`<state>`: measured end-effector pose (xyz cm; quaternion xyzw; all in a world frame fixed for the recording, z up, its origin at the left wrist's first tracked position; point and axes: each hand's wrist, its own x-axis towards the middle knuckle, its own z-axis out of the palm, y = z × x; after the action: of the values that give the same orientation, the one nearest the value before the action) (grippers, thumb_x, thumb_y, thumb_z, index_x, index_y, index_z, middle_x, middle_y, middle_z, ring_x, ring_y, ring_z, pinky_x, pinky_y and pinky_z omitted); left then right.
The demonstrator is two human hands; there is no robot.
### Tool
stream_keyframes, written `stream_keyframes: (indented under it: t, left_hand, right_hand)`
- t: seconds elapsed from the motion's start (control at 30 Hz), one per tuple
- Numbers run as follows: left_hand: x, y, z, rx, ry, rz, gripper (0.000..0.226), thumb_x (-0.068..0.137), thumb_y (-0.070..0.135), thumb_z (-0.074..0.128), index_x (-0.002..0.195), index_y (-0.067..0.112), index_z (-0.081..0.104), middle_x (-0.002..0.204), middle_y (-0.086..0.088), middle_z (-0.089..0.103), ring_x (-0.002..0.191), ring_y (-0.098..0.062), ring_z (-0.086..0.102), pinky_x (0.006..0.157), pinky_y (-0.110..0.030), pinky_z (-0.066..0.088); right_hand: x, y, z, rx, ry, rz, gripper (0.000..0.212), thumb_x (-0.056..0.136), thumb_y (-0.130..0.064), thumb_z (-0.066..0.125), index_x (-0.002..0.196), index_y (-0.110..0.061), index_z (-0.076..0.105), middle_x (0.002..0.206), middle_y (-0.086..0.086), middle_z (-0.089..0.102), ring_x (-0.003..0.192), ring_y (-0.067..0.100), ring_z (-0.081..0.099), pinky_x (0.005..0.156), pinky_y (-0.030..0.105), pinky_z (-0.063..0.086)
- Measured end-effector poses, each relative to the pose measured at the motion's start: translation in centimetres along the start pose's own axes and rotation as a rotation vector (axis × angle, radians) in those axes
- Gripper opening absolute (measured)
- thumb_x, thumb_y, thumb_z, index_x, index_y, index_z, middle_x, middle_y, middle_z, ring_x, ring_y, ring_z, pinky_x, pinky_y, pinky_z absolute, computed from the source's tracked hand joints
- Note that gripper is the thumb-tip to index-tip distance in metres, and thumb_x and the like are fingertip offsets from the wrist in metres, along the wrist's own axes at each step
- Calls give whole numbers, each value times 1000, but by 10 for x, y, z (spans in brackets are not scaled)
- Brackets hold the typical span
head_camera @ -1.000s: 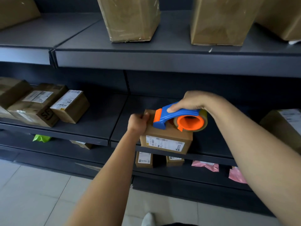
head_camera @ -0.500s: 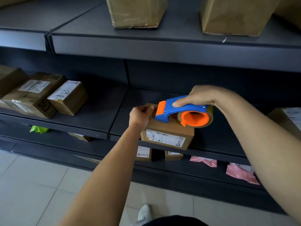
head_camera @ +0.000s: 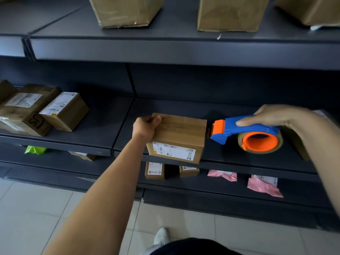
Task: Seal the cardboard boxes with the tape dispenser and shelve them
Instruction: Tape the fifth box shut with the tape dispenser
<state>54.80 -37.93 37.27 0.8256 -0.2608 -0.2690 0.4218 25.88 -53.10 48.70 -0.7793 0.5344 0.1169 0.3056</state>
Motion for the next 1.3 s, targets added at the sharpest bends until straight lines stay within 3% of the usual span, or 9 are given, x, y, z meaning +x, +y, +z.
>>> stream_keyframes:
  t: [0.13, 0.2, 0.27, 0.33, 0.6, 0.83, 0.97, 1.17, 1.3]
  left_hand:
    - [-8, 4, 3, 190, 29, 63, 60, 94, 49, 50, 140, 11, 46, 134, -12, 56, 122, -28, 52, 90, -32, 43]
    - [-15, 6, 8, 561, 75, 135, 65, 100, 49, 30, 151, 9, 22, 153, -12, 32, 144, -28, 23, 116, -41, 20]
    - [-24, 10, 19, 863, 111, 212, 63, 102, 44, 12, 153, 7, 6, 161, -9, 8, 148, -24, -5, 116, -46, -11]
    - [-36, 18, 38, 962, 57, 284, 62, 101, 42, 7, 152, 9, -1, 161, -8, -3, 147, -24, -14, 111, -46, -20]
    - [-52, 40, 77, 940, -226, 552, 55, 103, 36, 11, 153, 14, 2, 162, 0, 0, 148, -16, -11, 119, -37, -10]
    - [-43, 43, 75, 892, -281, 523, 64, 100, 52, 13, 154, 18, 3, 162, 3, 4, 148, -13, -6, 119, -35, -7]
    - [-42, 43, 74, 892, -284, 534, 62, 101, 49, 14, 153, 16, 4, 162, 2, 5, 148, -13, -5, 118, -33, -7]
    - [-44, 45, 69, 924, -316, 522, 64, 101, 49, 12, 153, 14, 0, 162, -1, -1, 148, -14, -8, 117, -32, -9]
    - [-43, 49, 71, 938, -321, 512, 69, 99, 55, 12, 153, 14, -3, 162, -1, -6, 147, -14, -13, 118, -36, -12]
  right_hand:
    - [10, 3, 10, -14, -15, 3, 72, 44, -76, 68, 72, -9, 71, 69, 7, 70, 62, 22, 60, 64, 30, 42]
    - [15, 1, 18, -29, -16, -7, 66, 55, -73, 70, 76, -10, 73, 77, 9, 72, 68, 24, 63, 66, 30, 42]
    - [16, -2, 19, -44, -2, -4, 61, 62, -69, 70, 76, -10, 71, 75, 8, 70, 67, 23, 61, 65, 29, 41]
    - [16, -5, 17, -61, 8, -4, 60, 62, -69, 70, 73, -10, 69, 71, 7, 67, 63, 22, 58, 63, 29, 39]
    - [17, -6, 16, -80, 17, -2, 61, 60, -70, 71, 73, -11, 66, 72, 8, 66, 62, 22, 58, 62, 29, 39]
    - [16, 22, 33, 73, 7, 7, 62, 66, -69, 68, 82, -9, 69, 82, 8, 70, 76, 22, 64, 70, 31, 45]
    - [9, 49, 44, 270, 19, -10, 82, 42, -82, 70, 80, -9, 72, 74, 6, 71, 72, 22, 65, 71, 31, 45]
    - [-6, 80, 32, 265, 13, -1, 89, 32, -84, 68, 86, -14, 72, 80, 7, 74, 76, 24, 68, 73, 32, 47]
    - [-4, 74, 42, 157, 45, 43, 64, 59, -68, 73, 79, -7, 70, 67, 5, 66, 61, 21, 60, 60, 29, 40]
